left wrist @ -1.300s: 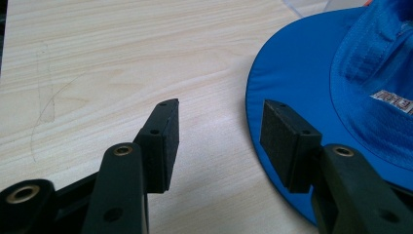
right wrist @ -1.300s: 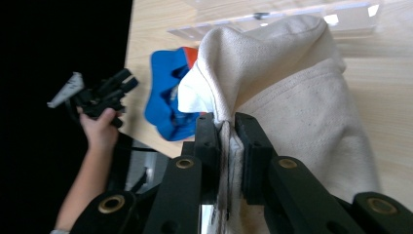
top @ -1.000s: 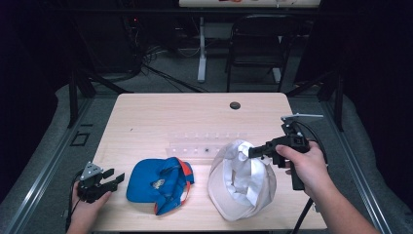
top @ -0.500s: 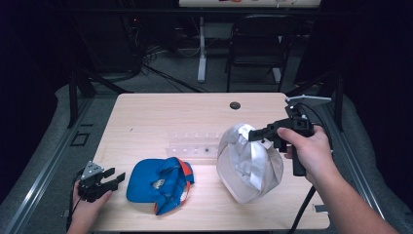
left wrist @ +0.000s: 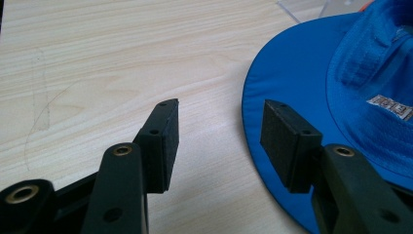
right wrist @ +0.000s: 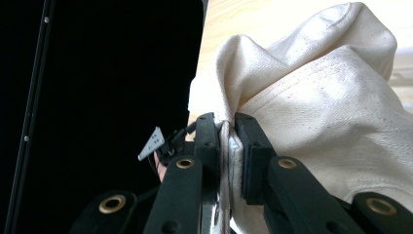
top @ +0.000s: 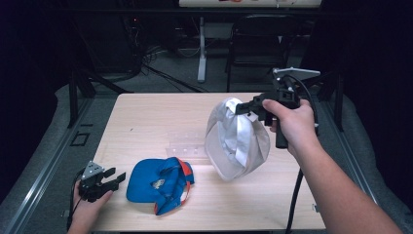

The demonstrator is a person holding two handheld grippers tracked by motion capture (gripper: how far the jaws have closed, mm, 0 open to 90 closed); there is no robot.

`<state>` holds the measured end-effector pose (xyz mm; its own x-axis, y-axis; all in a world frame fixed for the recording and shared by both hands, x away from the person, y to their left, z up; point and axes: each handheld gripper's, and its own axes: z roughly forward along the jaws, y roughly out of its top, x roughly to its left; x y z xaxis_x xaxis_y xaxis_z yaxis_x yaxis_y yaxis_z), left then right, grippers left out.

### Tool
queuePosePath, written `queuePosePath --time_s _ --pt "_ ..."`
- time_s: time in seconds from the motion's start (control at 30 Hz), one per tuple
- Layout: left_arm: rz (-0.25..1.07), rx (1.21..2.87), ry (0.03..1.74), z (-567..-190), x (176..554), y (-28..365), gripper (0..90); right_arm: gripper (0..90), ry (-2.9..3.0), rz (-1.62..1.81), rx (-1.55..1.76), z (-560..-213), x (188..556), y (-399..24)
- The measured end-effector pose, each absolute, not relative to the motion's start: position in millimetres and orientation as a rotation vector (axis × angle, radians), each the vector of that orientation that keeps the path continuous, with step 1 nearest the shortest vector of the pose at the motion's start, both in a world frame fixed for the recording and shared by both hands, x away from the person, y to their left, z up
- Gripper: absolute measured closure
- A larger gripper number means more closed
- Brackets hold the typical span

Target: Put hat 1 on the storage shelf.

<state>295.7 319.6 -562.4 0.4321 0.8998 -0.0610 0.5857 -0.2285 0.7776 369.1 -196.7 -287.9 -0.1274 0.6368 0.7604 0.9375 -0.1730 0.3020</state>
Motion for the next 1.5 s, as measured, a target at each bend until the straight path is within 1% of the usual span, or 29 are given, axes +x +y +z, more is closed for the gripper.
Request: queuePosePath --time_s 0.33,0.53,0.6,0.67,0.73,0.87,0.93,1.1,1.17,1.3,1.43,1.5 --pt "0.525 1.929 1.238 -559 294 318 49.3 81.1 -1.729 -1.248 -1.842 -278 398 -174" --pt "0.529 1.889 1.159 -541 293 299 46.3 81.1 -1.682 -1.288 -1.850 -279 413 -160" --pt "0.536 1.873 1.117 -532 293 285 46.1 81.2 -1.679 -1.292 -1.855 -281 418 -155" --pt "0.531 1.907 1.038 -519 294 268 44.7 81.1 -1.669 -1.293 -1.858 -283 422 -149" --pt "0.572 1.930 0.961 -509 294 247 42.8 81.1 -1.659 -1.296 -1.855 -285 425 -144" --pt "0.608 1.972 0.837 -492 299 205 41.2 81.1 -1.670 -1.288 -1.852 -289 429 -134" --pt "0.610 1.985 0.781 -489 303 185 41.8 81.2 -1.672 -1.283 -1.848 -291 431 -130" --pt "0.548 2.014 0.691 -483 307 140 41.8 81.1 -1.680 -1.275 -1.844 -294 434 -120" --pt "0.548 2.026 0.668 -481 307 124 41.5 81.1 -1.682 -1.276 -1.846 -296 435 -116" --pt "0.611 2.063 0.652 -480 309 96 40.4 81.1 -1.693 -1.260 -1.836 -298 435 -111" --pt "0.649 2.082 0.670 -484 313 75 40.4 81.1 -1.670 -1.270 -1.835 -302 436 -110" --pt "0.690 2.100 0.688 -486 315 68 40.5 81.1 -1.671 -1.265 -1.834 -302 435 -111"
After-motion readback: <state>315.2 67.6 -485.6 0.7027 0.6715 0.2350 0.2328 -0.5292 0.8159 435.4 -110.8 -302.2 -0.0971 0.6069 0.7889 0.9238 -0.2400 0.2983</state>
